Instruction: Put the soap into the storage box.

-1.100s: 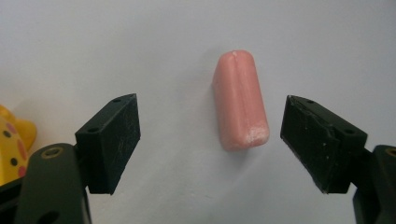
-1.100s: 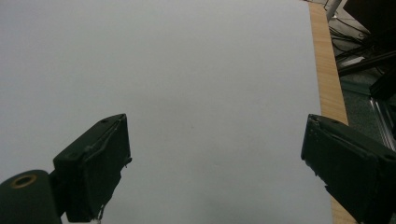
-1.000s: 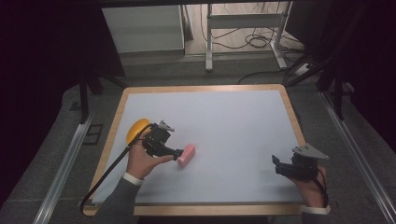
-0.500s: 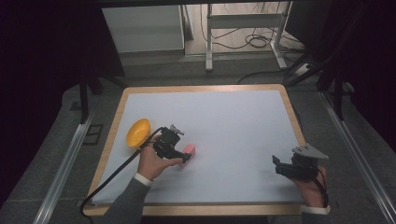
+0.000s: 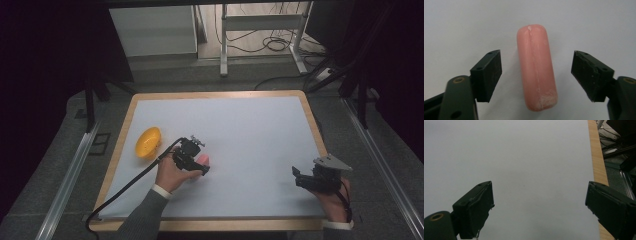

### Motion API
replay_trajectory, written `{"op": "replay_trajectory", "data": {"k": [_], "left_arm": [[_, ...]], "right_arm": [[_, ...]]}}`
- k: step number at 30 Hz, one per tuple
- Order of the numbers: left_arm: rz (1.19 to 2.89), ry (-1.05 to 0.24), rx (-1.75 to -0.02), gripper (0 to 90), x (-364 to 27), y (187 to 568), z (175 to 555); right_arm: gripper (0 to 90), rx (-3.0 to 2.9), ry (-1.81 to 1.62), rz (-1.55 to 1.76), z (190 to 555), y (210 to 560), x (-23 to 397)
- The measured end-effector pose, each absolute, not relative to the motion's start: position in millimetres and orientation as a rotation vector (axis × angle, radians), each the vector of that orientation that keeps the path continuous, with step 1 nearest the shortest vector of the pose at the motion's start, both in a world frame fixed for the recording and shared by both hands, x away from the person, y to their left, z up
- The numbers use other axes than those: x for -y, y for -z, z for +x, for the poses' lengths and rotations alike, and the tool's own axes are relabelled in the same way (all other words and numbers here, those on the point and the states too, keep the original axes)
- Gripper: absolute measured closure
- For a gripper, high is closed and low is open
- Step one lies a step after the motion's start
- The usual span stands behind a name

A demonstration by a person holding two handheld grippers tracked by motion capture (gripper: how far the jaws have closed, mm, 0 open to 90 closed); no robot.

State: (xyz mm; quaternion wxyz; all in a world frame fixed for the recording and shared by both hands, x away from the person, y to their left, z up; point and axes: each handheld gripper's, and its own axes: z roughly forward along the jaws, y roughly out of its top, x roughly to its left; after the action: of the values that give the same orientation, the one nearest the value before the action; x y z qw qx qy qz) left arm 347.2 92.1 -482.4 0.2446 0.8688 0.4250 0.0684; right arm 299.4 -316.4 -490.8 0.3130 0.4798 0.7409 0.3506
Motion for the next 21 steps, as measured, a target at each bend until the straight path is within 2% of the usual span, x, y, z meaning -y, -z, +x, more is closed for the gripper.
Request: {"op": "replay_trajectory", "data": {"k": [12, 21], "left_arm": [[2.381, -0.158, -1.180, 41.6, -87, 496, 352], [2.366, -0.190, -1.203, 59.0, -90, 500, 352]], "right_arm": [[7.8, -1.953, -0.922, 1.267, 299, 491, 317], [7.8, -1.949, -0.928, 1.266, 299, 490, 318]]}}
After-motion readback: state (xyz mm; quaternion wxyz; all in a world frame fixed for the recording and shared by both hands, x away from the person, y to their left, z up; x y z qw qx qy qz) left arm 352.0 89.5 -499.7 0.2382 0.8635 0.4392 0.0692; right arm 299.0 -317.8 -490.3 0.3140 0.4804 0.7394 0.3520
